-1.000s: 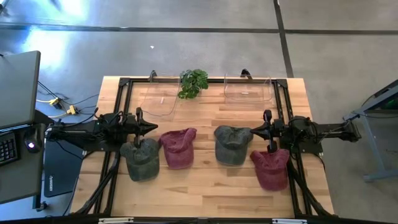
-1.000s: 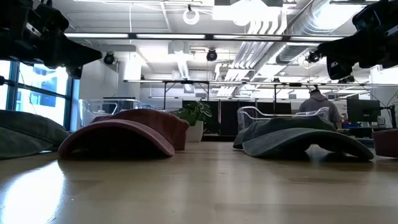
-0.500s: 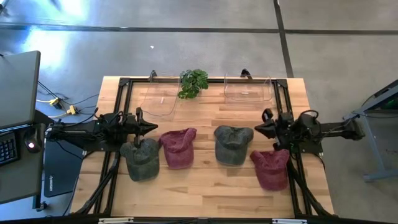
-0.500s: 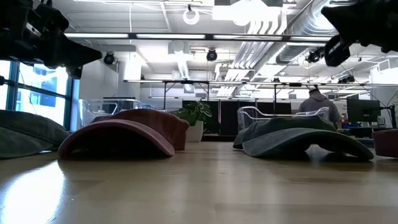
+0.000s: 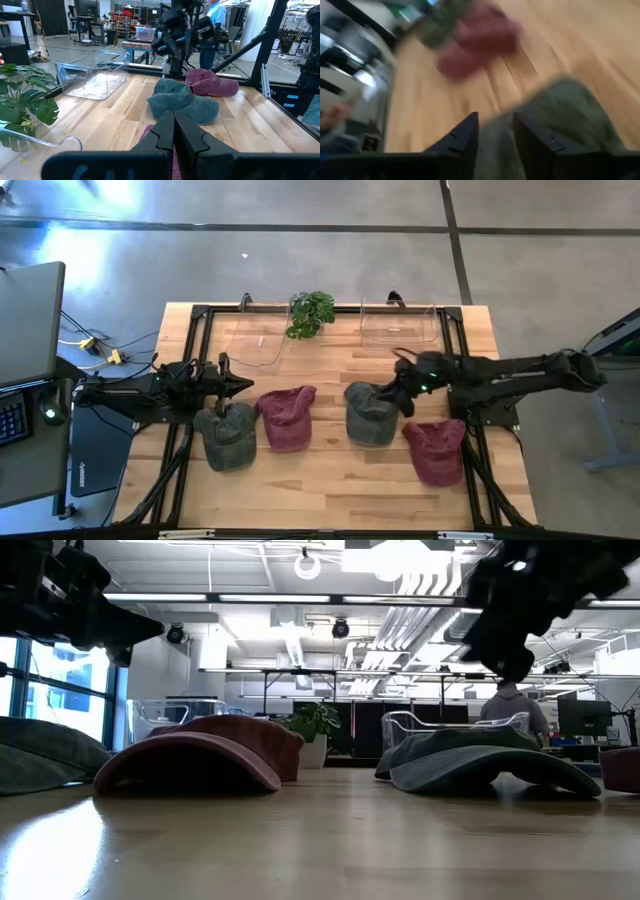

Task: Pick & Place hat
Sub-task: Put the right black cap into the right transparent bin

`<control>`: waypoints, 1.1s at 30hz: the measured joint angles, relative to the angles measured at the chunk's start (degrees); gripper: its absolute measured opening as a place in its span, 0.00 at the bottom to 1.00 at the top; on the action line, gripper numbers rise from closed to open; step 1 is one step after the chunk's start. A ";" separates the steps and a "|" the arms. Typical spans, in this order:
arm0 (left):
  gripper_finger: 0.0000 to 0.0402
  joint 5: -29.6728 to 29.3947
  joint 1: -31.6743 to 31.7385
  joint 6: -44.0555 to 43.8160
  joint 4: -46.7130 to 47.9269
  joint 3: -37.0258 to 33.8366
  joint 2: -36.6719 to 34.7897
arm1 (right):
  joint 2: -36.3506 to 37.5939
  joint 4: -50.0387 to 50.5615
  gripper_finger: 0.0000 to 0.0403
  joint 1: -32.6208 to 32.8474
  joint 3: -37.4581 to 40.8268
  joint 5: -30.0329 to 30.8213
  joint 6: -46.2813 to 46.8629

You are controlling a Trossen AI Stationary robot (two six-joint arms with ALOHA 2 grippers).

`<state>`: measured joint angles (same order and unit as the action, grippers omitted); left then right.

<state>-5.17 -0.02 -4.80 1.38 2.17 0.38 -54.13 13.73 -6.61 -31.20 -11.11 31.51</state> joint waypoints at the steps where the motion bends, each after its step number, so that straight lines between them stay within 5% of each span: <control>1: 0.00 0.00 -0.01 0.00 -0.02 -0.01 0.00 | -2.49 4.40 0.37 -1.26 -2.66 -0.26 -0.02; 9: 0.00 0.01 0.00 0.00 -0.01 -0.01 0.01 | -20.49 33.49 0.61 -14.30 -20.07 -3.53 -2.78; 15: 0.00 0.01 -0.02 0.00 -0.01 -0.02 0.00 | -30.02 41.09 0.65 -18.72 -24.19 -3.62 -2.28; 27: 0.00 0.00 0.00 0.00 0.00 -0.01 0.00 | -40.17 40.67 0.55 -16.67 -24.24 -5.65 3.35; 33: 0.00 0.00 -0.01 0.00 -0.01 0.00 0.00 | -40.28 34.99 0.30 -12.68 -24.24 -14.18 5.76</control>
<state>-5.17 -0.03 -4.80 1.37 2.17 0.38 -94.41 48.72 -19.29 -55.44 -25.29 37.28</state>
